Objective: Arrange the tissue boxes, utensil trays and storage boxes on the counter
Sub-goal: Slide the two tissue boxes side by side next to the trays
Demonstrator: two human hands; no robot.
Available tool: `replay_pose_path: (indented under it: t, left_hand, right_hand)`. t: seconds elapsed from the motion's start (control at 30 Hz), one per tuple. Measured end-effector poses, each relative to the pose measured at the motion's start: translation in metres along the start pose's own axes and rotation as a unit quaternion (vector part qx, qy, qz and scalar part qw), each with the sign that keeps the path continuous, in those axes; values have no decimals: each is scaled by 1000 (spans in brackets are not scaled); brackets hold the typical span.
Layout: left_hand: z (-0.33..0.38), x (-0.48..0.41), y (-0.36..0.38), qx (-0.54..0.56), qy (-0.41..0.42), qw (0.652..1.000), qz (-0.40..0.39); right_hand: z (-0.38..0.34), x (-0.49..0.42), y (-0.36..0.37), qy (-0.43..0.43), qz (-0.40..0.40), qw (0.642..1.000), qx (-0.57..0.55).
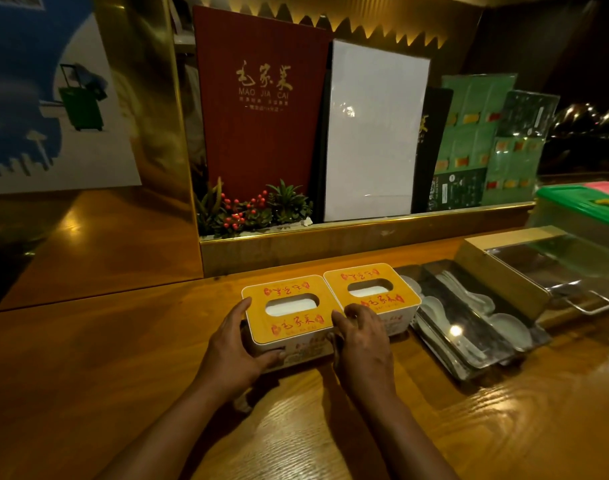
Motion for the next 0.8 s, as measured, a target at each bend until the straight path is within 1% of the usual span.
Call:
replay_pose_path:
  t: [0.6, 0.8]
  left_hand:
    - [9, 2, 1, 23, -5, 1000, 4]
    - [11, 2, 2, 25, -2, 1000, 6]
  right_hand:
    - [3, -5, -3, -8, 13, 1000, 6]
    - [3, -5, -5, -10, 5, 1000, 16]
Point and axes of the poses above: each hand's wrist, its own x-axis away from the middle knuckle, its own y-axis out of the palm, z = x × y, the point moved 10 cm from there along -x, towards the middle knuckle, and after that the axes turned 13 degrees about x, right-handed, at the moved point
